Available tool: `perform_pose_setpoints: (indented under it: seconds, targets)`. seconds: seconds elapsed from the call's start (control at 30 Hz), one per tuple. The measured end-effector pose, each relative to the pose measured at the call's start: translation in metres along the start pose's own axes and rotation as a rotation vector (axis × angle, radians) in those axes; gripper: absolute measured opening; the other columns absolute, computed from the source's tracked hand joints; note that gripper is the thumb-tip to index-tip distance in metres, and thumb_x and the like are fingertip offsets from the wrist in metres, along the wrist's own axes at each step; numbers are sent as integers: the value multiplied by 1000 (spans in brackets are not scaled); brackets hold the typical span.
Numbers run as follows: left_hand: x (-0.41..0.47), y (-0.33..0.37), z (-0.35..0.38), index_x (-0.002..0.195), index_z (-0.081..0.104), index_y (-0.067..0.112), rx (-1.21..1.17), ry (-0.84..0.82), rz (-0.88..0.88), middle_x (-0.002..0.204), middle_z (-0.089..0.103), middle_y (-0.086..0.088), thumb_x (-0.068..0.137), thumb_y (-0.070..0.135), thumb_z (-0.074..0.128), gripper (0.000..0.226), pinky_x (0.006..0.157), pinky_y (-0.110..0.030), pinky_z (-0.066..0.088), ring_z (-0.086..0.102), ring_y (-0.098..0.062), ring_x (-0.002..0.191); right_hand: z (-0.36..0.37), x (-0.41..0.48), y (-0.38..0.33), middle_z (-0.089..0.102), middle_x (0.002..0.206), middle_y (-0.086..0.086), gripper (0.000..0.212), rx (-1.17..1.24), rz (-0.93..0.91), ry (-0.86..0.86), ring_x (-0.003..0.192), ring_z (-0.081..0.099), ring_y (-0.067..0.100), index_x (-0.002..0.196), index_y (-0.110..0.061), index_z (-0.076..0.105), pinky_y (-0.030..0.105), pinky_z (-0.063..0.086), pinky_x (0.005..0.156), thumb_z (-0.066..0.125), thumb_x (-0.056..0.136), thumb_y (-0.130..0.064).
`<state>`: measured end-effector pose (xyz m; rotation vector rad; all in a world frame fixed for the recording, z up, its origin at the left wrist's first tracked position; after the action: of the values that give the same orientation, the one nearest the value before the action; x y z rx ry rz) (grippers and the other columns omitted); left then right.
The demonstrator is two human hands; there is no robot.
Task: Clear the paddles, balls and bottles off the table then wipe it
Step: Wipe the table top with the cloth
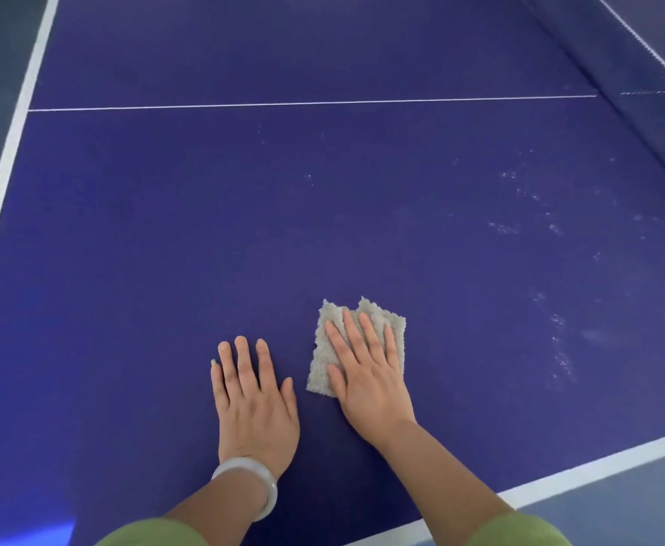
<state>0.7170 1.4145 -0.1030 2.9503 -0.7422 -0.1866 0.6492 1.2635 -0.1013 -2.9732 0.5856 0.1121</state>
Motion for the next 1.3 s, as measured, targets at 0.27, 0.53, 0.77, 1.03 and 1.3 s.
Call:
perform_pose_setpoints:
  seconds: [0.27,0.53,0.77,1.03,1.3]
  targets:
    - [-1,0,0,149,32,-1,12,43,2,155,26,-28,97,40,22,67,119,-56,14,17,-44,146,3,-101,162,4,164,-3,58,75,649,34,150,-8,15,153,-37,-3,49,-2,122,1,97,-49]
    - [-4,-3,-3,142,39,-8,-54,117,28,148,31,-33,95,37,25,67,116,-62,18,23,-52,141,3,-128,127,11,163,-5,57,35,430,20,151,2,19,156,-29,12,51,10,120,13,101,-44]
    - [5,146,3,142,44,-3,-154,103,224,148,37,-29,96,27,54,55,114,-58,28,29,-47,141,1,-145,132,12,163,-7,55,38,260,25,151,5,19,156,-30,15,50,11,118,22,102,-43]
    - [-6,193,32,153,16,1,-23,24,78,157,13,-31,97,50,20,75,119,-58,5,6,-47,147,-5,-166,264,14,162,-9,55,24,333,51,151,6,16,155,-36,14,47,6,120,15,100,-46]
    - [-5,194,35,152,22,0,-1,24,50,156,17,-31,101,44,28,67,119,-58,9,10,-46,147,-7,-161,272,11,163,-2,61,132,748,145,151,3,21,155,-31,12,50,2,120,8,96,-47]
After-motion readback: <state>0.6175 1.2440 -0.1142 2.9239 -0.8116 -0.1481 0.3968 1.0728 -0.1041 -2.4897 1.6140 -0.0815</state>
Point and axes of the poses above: each hand's wrist, its own x-axis towards the middle knuckle, its own z-axis out of the palm, y = z × x, the point moved 7 cm from there along x, towards the middle knuckle
